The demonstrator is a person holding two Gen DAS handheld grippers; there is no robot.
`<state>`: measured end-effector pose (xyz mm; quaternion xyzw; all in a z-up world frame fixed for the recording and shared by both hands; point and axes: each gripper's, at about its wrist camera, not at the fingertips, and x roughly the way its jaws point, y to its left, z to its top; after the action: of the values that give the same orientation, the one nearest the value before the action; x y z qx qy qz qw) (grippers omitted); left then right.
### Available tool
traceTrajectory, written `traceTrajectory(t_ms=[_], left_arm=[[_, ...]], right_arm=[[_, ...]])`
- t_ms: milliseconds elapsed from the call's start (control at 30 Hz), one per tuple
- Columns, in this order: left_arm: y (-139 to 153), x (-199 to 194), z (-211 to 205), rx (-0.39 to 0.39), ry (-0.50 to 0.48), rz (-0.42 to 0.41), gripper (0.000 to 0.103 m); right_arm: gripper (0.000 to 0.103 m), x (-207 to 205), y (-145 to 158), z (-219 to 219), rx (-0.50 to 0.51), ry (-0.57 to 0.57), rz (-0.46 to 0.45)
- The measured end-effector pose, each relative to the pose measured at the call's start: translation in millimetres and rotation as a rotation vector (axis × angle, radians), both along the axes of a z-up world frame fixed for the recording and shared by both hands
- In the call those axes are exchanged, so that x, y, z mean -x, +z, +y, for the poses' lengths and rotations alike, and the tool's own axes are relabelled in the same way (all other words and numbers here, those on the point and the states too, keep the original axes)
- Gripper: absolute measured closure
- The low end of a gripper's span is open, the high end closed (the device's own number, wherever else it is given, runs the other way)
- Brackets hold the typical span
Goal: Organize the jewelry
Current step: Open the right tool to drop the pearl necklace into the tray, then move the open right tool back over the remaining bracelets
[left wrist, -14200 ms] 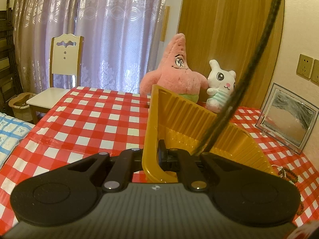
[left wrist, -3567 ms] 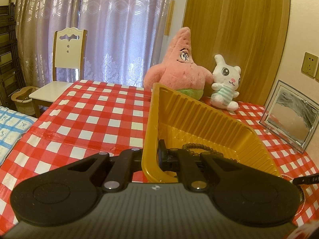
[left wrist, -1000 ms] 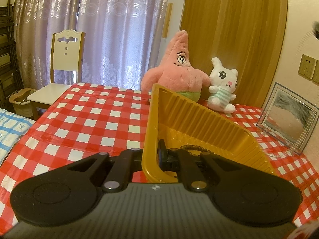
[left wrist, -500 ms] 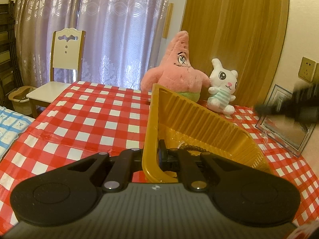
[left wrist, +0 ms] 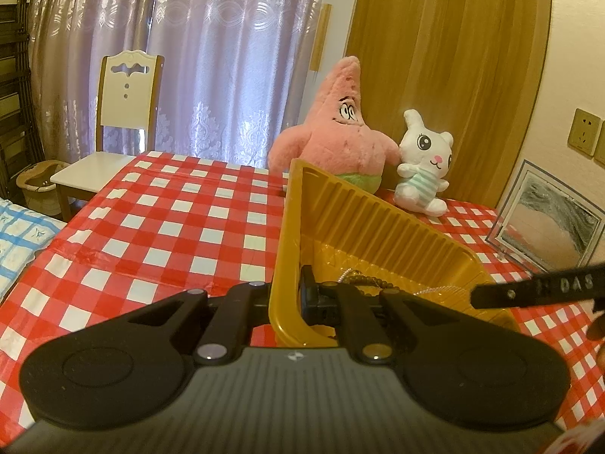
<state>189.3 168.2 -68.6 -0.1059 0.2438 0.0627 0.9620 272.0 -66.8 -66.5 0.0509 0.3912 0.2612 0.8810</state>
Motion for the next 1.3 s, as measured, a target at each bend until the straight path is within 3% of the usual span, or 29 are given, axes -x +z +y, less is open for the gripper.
traceTrajectory(t_ms=[533,933,1300], left_arm=[[-1.0,-0.4,1.1,0.000,0.003,0.002,0.097],[-1.6,0.9,3.2,-0.001,0.007,0.003,0.097],[-1.3,2.5,3.5,-0.009,0.007,0.002,0.097]], right_arm=[[0.042,59.2,-8.0,-80.2,-0.003,-0.155,0.053],[0.042,84.5,-33.7,-137.4,0.042,-0.306,0.137],[0.042,88.2,-33.1,-145.9,0.168,-0.333,0.124]])
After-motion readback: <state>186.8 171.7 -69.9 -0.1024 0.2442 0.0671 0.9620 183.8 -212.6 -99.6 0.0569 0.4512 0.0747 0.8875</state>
